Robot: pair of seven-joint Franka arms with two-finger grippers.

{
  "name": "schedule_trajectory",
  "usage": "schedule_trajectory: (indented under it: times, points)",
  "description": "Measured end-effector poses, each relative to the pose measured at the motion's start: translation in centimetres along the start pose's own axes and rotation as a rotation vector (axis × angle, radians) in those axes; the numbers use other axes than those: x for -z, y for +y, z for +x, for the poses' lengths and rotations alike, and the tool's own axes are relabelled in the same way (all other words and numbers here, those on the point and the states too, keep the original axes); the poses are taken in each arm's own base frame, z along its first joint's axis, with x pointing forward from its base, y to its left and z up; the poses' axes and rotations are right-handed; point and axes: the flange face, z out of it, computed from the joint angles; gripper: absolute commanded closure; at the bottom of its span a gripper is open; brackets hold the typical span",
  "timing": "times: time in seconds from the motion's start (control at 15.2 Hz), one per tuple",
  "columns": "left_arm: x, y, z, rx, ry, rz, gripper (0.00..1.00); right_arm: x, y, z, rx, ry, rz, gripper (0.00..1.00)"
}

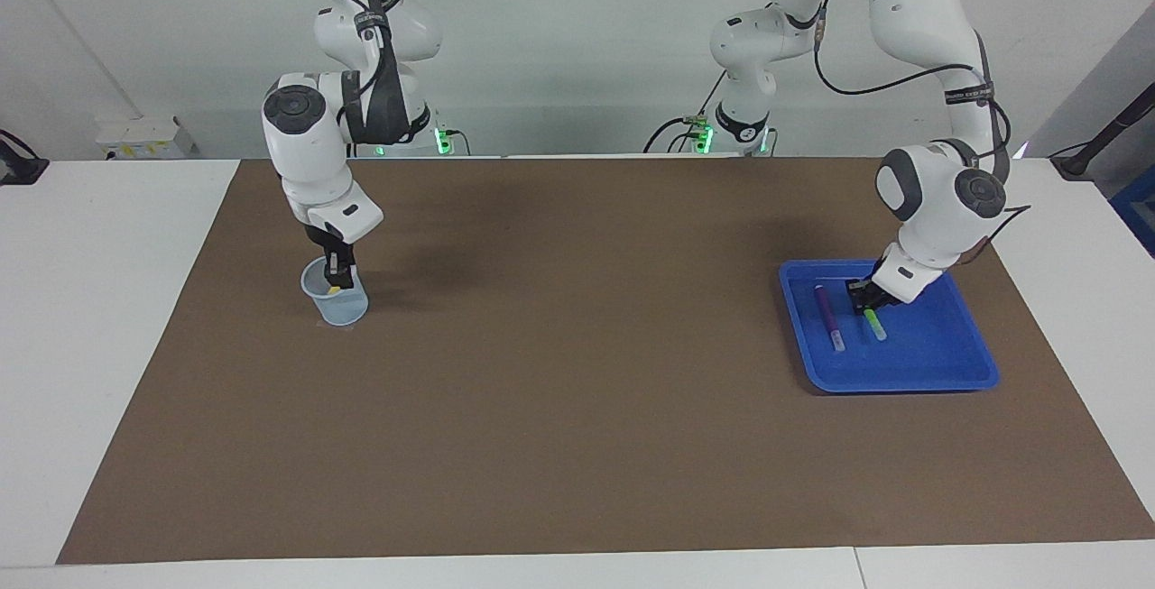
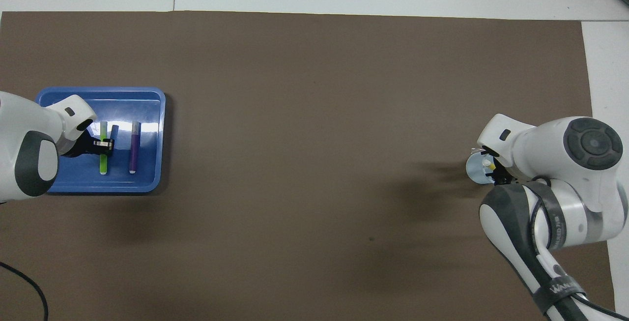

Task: Right arm passes pens to left for tray arrangement
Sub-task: 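Open the left gripper and lift it while the right gripper grasps the yellow pen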

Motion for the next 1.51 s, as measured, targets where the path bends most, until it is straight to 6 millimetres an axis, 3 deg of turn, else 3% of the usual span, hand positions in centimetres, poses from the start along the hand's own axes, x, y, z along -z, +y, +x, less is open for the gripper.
schedule_trajectory:
  times: [0.07,0.13,0.46,0.59,0.79,1.12,1.51]
  points:
    - [0.0,-0.2,0.0,0.003,0.007,0.001,0.39,0.0,0.0,0.0,0.0,0.0,0.0,0.51]
    - [0.1,-0.3,0.1,0.006,0.011,0.001,0.3,0.0,0.0,0.0,0.0,0.0,0.0,0.51]
    - [0.1,-0.2,0.2,0.048,0.021,-0.001,0.29,-0.1,-0.1,0.0,0.001,0.0,0.001,0.52]
    - [0.4,-0.1,0.4,0.071,0.029,-0.017,0.29,-0.1,-0.1,0.0,0.001,0.0,0.002,0.67]
    - [1.4,0.0,1.0,0.106,0.026,-0.057,0.29,-0.2,-0.1,0.1,0.001,0.0,0.003,1.0]
    - [6.8,1.2,2.9,0.194,-0.053,-0.11,0.29,-0.1,-0.1,0.0,0.001,0.0,0.002,1.0]
    - [12.8,7.8,3.3,0.326,-0.118,-0.146,0.29,1.3,0.3,-1.6,-0.034,-0.003,-0.031,1.0]
